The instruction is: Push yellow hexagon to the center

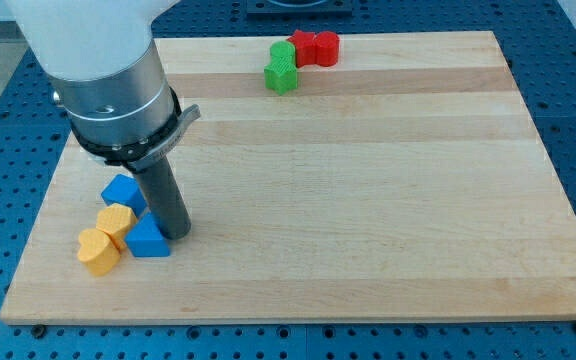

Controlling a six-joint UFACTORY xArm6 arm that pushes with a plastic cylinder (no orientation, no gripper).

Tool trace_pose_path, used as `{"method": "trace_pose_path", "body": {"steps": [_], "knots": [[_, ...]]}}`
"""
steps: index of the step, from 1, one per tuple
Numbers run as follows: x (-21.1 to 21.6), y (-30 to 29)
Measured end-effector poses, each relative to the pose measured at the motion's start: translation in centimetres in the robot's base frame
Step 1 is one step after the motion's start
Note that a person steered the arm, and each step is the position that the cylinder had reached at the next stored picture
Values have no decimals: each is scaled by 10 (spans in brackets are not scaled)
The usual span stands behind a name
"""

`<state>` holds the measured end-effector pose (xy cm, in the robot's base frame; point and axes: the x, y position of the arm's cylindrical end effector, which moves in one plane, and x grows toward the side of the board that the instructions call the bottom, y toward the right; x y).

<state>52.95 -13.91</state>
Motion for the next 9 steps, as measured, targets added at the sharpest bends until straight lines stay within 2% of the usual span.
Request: {"method": "trace_pose_path", "body": {"steps": [1,3,4,5,7,8,9], "knots": [[0,4],[10,66],[52,70],[77,46],[78,-53],[67,-87],[46,-98]]}}
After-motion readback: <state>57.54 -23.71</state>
